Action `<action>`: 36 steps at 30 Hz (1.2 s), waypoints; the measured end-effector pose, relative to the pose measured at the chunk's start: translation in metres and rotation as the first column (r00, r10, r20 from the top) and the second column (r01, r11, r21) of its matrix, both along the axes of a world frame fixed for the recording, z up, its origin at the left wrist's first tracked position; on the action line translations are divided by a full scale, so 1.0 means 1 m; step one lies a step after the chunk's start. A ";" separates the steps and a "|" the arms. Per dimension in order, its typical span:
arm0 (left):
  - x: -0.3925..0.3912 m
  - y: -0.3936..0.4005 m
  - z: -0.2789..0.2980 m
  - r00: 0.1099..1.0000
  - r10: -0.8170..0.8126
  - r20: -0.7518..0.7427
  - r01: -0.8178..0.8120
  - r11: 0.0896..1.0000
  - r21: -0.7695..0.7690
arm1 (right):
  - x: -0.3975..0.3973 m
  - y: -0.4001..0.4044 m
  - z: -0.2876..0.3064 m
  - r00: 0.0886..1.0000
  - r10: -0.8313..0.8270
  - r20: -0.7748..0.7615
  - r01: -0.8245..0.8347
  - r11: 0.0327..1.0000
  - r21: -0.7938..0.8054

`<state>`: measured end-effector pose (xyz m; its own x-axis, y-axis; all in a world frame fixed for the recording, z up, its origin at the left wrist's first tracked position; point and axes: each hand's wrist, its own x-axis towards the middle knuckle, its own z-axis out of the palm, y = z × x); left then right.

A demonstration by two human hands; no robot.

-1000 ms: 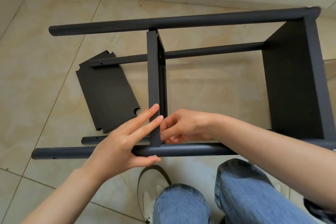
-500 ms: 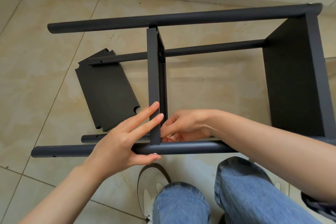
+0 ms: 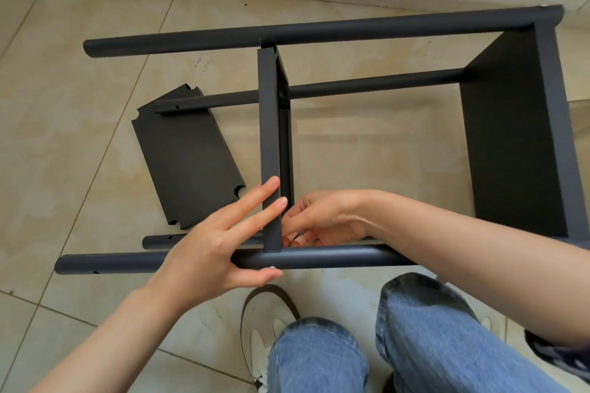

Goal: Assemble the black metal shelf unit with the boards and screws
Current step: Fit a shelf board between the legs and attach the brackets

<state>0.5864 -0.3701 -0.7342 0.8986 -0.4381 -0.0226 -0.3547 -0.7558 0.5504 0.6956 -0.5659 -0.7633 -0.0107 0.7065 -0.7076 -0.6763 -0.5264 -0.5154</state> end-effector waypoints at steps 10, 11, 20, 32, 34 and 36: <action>0.000 0.000 0.001 1.000 0.006 -0.026 -0.006 1.000 -0.025 | -0.002 0.003 -0.001 0.999 0.033 0.012 -0.033 0.999 -0.032; 0.000 0.000 0.001 1.000 0.004 -0.028 -0.005 1.000 -0.027 | -0.002 0.003 -0.002 1.000 0.025 0.001 -0.025 0.999 -0.021; 0.000 -0.001 0.001 0.999 0.008 -0.032 -0.009 0.999 -0.033 | 0.000 0.000 -0.007 0.998 0.027 0.048 -0.024 0.998 -0.051; 0.001 -0.001 0.001 1.000 0.010 -0.028 -0.011 0.999 -0.036 | 0.003 -0.003 -0.003 0.999 0.011 0.046 -0.008 0.998 -0.065; 0.001 -0.001 0.001 0.999 0.009 -0.031 -0.010 0.999 -0.042 | 0.000 0.000 -0.004 0.997 0.032 0.067 -0.027 0.996 -0.079; 0.001 -0.001 0.001 0.999 0.005 -0.034 -0.007 0.999 -0.043 | -0.003 0.003 -0.004 0.997 0.042 0.066 -0.038 0.997 -0.061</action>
